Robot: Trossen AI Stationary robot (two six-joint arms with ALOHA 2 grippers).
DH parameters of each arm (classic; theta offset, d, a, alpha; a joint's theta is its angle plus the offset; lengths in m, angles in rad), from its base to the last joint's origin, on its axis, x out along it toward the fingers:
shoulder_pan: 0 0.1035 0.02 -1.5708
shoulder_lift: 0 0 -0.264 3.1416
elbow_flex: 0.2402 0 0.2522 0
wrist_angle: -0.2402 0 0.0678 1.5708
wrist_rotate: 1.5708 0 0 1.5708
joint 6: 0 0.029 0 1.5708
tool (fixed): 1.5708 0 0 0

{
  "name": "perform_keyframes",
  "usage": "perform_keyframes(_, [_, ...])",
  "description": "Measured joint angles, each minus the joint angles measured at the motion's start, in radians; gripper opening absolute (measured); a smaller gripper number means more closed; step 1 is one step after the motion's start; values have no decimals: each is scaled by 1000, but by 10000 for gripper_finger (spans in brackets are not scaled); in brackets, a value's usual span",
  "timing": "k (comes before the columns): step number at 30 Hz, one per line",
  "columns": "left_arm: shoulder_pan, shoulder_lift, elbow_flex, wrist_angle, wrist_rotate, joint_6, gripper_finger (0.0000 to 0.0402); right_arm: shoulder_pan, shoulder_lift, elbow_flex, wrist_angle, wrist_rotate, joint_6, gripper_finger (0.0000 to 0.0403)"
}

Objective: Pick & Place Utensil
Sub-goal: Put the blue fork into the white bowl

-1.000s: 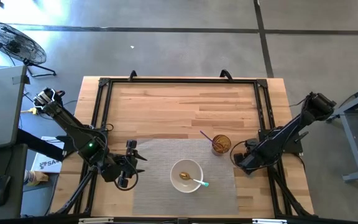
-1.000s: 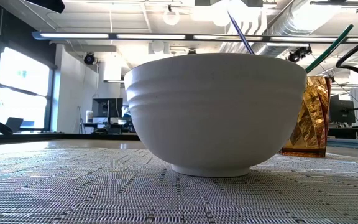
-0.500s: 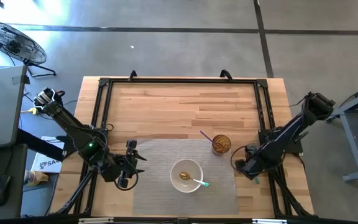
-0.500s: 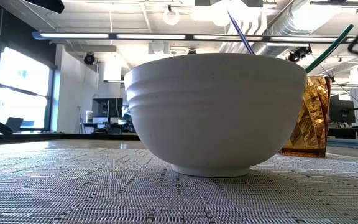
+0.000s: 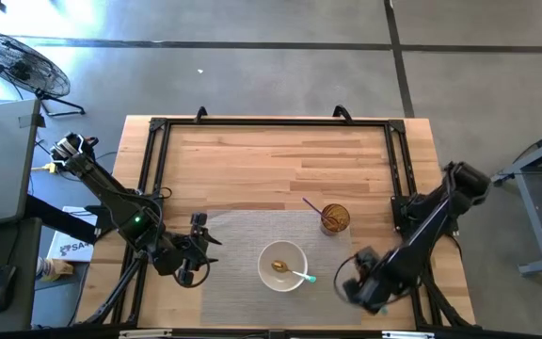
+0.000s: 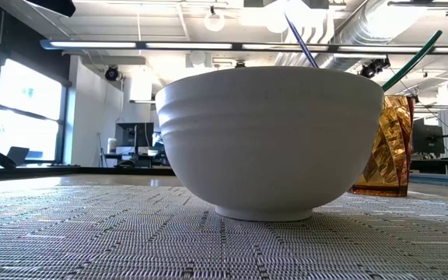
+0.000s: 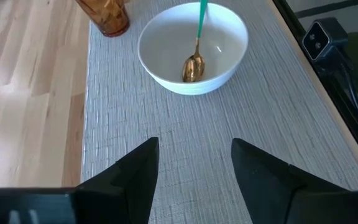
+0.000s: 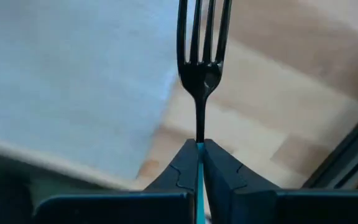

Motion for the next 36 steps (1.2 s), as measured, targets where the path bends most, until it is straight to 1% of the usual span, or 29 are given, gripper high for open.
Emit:
perform_keyframes(5, [0,0,0,0,0,-5,197,-8,159,271,-153,39,-92,3])
perform_keyframes(12, [0,0,0,1,-30,-5,197,-91,325,605,-315,106,-310,2])
perform_keyframes(15, [0,0,0,1,-31,-5,197,-137,377,722,-343,136,-415,2])
perform_keyframes(19, [0,0,0,1,-31,-5,197,-200,433,842,-344,145,-571,1])
perform_keyframes(22, [0,0,0,1,-31,-5,197,-252,456,891,-335,145,-676,1])
perform_keyframes(29, [0,0,0,1,-31,-5,197,-375,502,884,-243,146,-857,2])
perform_keyframes(32, [0,0,0,0,-30,-5,197,-409,536,884,-211,115,-903,3])
perform_keyframes(36, [0,0,0,0,-30,-5,197,-428,579,884,-183,44,-929,3])
